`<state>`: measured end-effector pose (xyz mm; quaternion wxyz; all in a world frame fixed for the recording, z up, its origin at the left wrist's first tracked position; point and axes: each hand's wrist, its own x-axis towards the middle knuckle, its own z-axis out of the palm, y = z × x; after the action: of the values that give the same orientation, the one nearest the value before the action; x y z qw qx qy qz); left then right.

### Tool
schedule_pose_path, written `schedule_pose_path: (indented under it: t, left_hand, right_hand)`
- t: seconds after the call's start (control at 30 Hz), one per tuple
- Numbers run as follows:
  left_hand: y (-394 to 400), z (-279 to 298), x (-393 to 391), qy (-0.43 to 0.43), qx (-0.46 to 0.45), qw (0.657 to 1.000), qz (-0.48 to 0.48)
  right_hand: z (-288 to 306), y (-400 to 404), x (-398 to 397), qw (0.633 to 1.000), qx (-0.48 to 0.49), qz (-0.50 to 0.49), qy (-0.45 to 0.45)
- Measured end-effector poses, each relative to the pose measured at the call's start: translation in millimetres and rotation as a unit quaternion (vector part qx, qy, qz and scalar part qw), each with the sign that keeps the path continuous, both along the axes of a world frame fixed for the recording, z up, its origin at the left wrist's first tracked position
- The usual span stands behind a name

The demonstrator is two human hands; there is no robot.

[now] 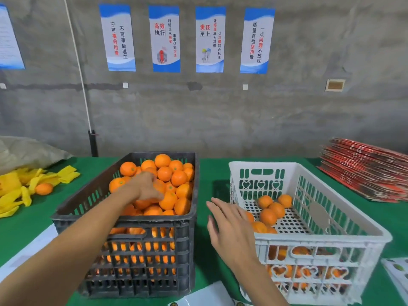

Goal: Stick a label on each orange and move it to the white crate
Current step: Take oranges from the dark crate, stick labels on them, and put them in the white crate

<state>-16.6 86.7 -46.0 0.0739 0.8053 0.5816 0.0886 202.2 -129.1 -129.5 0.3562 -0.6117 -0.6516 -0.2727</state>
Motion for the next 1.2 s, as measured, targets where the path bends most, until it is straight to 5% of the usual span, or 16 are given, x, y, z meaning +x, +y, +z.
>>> schedule_pose_path:
  t: [0.2, 0.4, 0.67, 0.73, 0.8, 0.87, 1.03, 1.2]
  left_hand:
    - [-100, 11, -6, -0.39, 0.065, 0.916, -0.062]
    - [-182, -16, -25, -0.614, 0.029, 0.786, -0.065]
    - [-248, -119, -39, -0.682, -0.159, 0.714, 0.006]
    - [-260, -155, -36, -0.728, -0.248, 0.636, 0.064]
    - [-270, -183, -38, -0.779, -0.335, 0.521, 0.102]
    - [-276, -201, -42, -0.794, -0.379, 0.455, 0.137]
    - [-279, -211, -43, -0.752, -0.421, 0.435, 0.259]
    - [-281, -212, -57, -0.673, -0.535, 0.456, 0.231]
  right_hand:
    - [-11, -22, -18, 0.993, 0.025, 0.084, 0.082]
    - [-23, -57, -51, 0.988, 0.018, 0.146, 0.05]
    - [-95, -100, -66, 0.938, -0.313, 0.125, 0.077]
    - [-116, -110, -67, 0.928, -0.351, 0.105, 0.067]
    - [-132, -118, -69, 0.919, -0.381, 0.088, 0.049]
    - [-145, -122, -69, 0.914, -0.395, 0.081, 0.036]
    - [-159, -125, -67, 0.927, -0.362, 0.094, 0.029]
    - [-161, -124, -69, 0.937, -0.323, 0.111, 0.069]
